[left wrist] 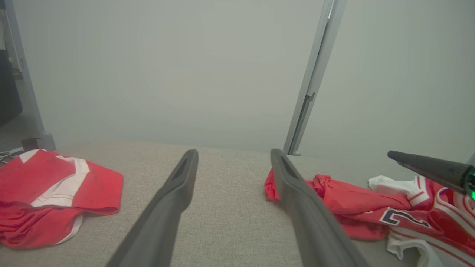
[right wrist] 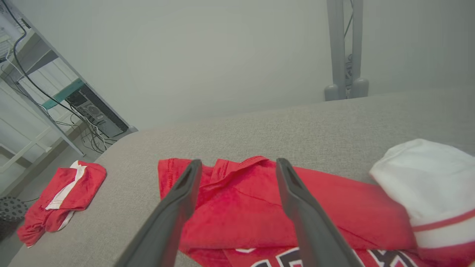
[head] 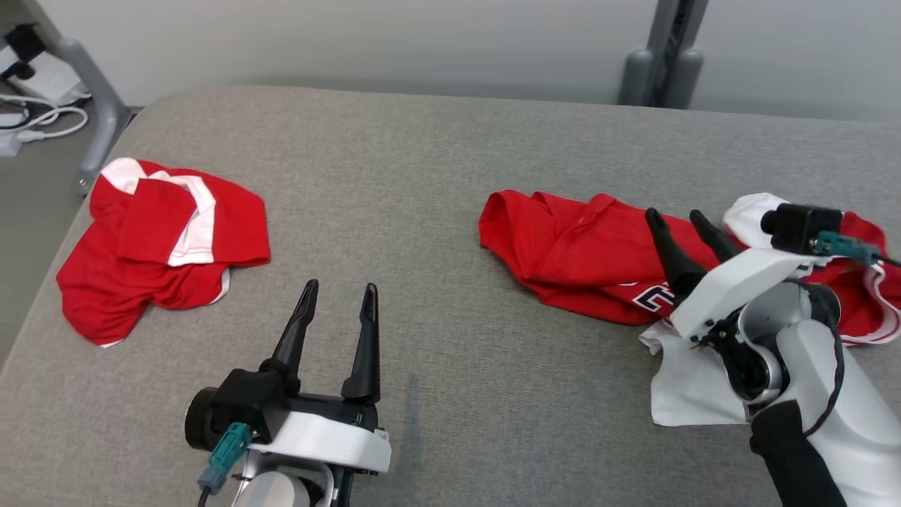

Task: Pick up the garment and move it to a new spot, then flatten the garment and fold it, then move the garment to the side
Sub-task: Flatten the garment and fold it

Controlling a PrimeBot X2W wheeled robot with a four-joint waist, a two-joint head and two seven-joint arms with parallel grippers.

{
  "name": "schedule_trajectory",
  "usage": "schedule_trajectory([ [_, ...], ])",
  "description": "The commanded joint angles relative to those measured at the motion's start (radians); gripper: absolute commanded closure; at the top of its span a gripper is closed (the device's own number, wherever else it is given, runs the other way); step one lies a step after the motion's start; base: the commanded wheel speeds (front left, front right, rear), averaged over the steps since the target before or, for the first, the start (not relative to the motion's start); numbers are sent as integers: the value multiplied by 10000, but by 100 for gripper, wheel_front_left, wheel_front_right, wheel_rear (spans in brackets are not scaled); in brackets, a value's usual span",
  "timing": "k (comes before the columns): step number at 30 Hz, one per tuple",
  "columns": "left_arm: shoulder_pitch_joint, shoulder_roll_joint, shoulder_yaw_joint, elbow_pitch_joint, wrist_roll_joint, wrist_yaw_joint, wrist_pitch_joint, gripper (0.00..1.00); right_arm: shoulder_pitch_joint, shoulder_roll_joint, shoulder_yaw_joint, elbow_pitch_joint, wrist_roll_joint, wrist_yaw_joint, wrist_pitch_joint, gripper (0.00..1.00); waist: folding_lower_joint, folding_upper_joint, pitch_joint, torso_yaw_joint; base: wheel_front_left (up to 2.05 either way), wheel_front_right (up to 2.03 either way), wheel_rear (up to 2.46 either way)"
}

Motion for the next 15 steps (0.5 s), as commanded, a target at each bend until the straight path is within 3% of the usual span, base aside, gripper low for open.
schedule_trajectory([
  [1,-228,32,-65,-29,-89,40,-38,0,-240,-40,-16,237,155,-2,141,0,0,0,503,598,0,0,0],
  [7,-460,30,-403,-63,-391,224,-36,0,-1244,-337,16,1505,539,-3,584,0,0,0,952,1365,0,0,0],
  [15,-441,30,-604,-83,-543,311,-38,0,-1919,-497,152,2819,511,-3,743,0,0,0,1123,1866,0,0,0],
])
